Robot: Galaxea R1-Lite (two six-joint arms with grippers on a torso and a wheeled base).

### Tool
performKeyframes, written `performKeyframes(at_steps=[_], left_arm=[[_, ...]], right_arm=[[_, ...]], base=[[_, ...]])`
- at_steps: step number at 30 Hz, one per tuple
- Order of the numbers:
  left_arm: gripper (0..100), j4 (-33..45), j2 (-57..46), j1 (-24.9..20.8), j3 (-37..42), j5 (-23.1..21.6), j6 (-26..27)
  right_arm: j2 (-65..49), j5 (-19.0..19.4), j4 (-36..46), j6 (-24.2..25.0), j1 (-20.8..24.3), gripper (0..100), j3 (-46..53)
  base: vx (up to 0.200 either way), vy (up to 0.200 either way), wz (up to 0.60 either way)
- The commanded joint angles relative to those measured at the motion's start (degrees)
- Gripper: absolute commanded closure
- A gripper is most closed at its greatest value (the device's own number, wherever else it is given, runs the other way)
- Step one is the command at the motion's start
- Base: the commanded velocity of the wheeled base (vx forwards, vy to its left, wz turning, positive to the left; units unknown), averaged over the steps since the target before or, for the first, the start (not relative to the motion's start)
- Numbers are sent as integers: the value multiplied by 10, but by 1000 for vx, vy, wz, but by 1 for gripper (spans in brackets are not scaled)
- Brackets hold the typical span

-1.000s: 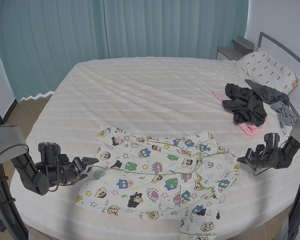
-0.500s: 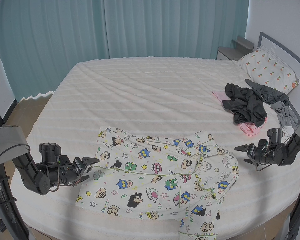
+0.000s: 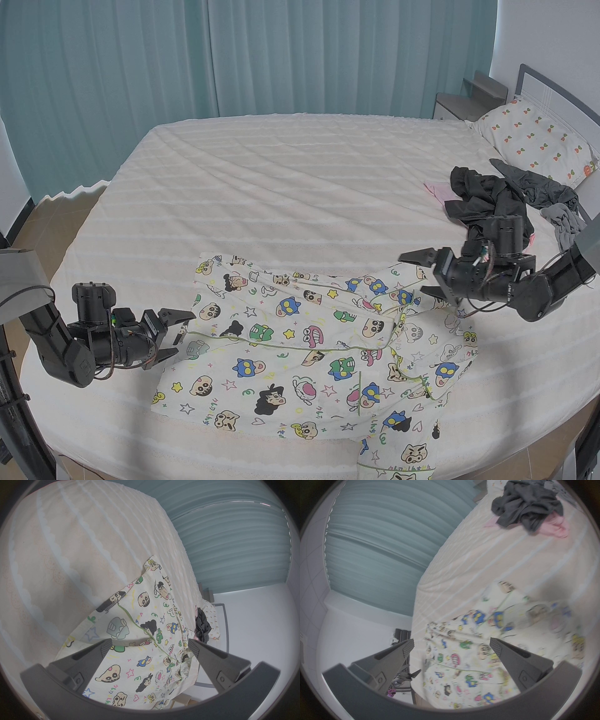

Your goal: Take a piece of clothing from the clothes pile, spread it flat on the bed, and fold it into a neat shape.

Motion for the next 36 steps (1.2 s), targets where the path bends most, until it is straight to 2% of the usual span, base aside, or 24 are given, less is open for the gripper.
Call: performKeyframes(at_steps=[1,8,15,22,36], left_arm=[[0,0,-3,4,0,-4,-2],[0,0,-1,4,-1,-4,-2],[0,-1,-1,4,-1,-4,-2],[0,-1,0,4,-1,-3,-2],[0,-1,4,4,-1,0,-1]], right_arm=[[56,-17,7,31,76,0,-45],[70,-21,13,30,78,0,-31],[18,-21,-3,27,69,0,30],[12,-21,-4,-7,58,0,69],[110,-20,0,-6,54,0,-8]], base=[[0,0,0],[0,0,0],[0,0,0],[0,0,0],[0,0,0]])
